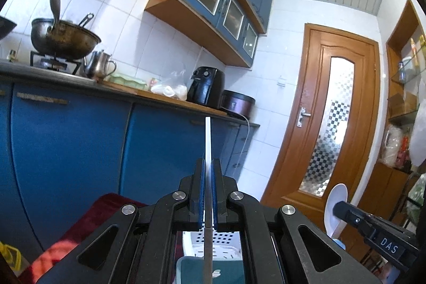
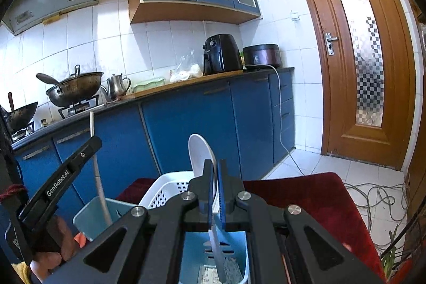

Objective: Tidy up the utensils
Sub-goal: 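Carry the knife in the left tool and spoon in the right tool over the blue holder, then lower the knife and spoon into the holder and open both tools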

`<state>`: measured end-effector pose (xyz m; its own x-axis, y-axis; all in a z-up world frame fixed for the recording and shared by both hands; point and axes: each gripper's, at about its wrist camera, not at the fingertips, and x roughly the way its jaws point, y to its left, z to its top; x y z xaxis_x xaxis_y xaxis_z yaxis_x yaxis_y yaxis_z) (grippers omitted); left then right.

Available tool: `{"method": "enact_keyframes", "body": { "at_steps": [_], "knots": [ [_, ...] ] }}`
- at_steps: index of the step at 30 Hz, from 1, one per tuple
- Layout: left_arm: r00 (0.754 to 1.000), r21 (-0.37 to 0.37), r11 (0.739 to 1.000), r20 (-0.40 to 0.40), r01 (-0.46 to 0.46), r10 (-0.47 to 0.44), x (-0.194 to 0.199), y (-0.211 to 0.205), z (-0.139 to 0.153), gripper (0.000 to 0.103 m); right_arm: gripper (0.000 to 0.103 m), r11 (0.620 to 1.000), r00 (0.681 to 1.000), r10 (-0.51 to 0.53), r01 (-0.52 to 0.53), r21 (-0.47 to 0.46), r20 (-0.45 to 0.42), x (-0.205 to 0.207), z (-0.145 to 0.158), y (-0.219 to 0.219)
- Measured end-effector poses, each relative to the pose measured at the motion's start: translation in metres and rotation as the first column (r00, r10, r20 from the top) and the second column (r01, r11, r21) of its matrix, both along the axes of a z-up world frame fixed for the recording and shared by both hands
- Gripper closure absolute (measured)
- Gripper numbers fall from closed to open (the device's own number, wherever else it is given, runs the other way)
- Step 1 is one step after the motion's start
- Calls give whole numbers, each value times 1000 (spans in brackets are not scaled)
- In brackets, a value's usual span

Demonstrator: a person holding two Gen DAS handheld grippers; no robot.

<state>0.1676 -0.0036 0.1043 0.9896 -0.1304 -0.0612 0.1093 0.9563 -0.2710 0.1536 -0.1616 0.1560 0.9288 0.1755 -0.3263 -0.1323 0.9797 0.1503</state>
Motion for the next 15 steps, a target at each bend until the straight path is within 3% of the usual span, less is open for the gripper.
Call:
{"method": "enact_keyframes", "body": {
  "at_steps": [10, 12, 14, 15],
  "knots": [
    [995, 65, 996, -84, 67, -62, -14, -1, -8, 99, 97, 999, 999, 13, -12, 31, -42, -12, -4, -4],
    [993, 80, 994, -97, 79, -71, -18, -3, -10, 99, 87, 999, 999, 15, -13, 35, -50, -14, -3, -4],
    [989, 99, 990, -117, 98, -86, -23, -6, -11, 99, 67, 999, 998, 22, -19, 44, -54, -18, -1, -4],
    [988, 104, 989, -126, 108, -94, -25, -7, -11, 99, 67, 998, 998, 27, -24, 49, -53, -21, 0, -4]
  ]
}}
